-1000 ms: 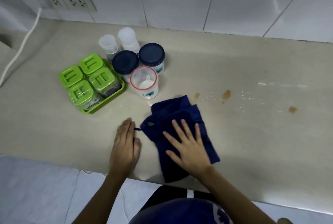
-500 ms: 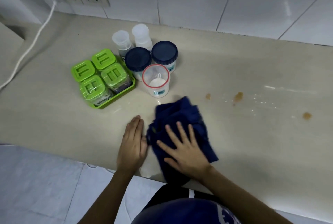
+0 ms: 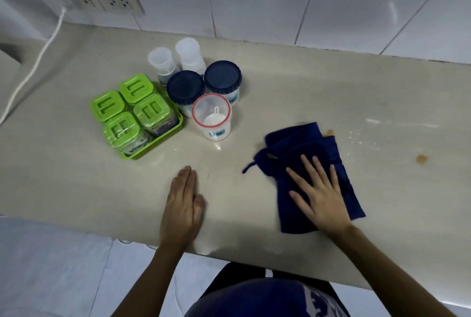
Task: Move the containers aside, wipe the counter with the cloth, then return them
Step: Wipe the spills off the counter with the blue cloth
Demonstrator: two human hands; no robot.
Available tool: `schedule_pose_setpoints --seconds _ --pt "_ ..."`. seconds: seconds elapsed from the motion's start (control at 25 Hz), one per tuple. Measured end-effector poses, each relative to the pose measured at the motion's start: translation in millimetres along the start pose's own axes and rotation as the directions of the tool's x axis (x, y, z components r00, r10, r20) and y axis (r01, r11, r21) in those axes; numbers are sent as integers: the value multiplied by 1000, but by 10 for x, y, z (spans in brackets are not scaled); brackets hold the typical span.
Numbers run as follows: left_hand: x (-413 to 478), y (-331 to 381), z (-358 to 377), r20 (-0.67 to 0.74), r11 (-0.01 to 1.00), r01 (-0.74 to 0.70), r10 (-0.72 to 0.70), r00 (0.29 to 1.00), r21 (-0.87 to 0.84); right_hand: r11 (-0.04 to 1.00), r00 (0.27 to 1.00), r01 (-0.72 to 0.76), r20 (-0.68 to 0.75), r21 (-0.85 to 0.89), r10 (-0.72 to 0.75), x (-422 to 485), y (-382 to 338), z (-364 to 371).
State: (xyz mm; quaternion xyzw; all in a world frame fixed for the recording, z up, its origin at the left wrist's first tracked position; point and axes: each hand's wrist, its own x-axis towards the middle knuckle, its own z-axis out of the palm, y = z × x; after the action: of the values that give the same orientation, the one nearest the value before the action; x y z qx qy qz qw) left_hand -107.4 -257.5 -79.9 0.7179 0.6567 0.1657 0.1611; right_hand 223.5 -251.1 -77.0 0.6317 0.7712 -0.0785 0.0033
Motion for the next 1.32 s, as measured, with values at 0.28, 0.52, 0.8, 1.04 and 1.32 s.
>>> schedule_pose_setpoints --seconds 0.28,0.52,0.8,1.04,1.32 --pt "0 -6 -8 24 998 -24 22 999 51 975 975 223 30 -21 -222 194 -1151 185" --pt "4 4 -10 8 998 -16 15 1000 67 962 962 272 -23 28 -272 241 -540 112" --pt "11 43 -31 -2 999 -17 17 1000 48 931 932 -360 -17 57 361 230 427 -105" --pt "1 17 -27 21 997 -37 35 999 72 993 993 114 13 8 -114 282 -1067 141" --pt "1 9 -13 -5 999 -20 20 1000 40 999 999 -32 -34 -3 31 80 201 13"
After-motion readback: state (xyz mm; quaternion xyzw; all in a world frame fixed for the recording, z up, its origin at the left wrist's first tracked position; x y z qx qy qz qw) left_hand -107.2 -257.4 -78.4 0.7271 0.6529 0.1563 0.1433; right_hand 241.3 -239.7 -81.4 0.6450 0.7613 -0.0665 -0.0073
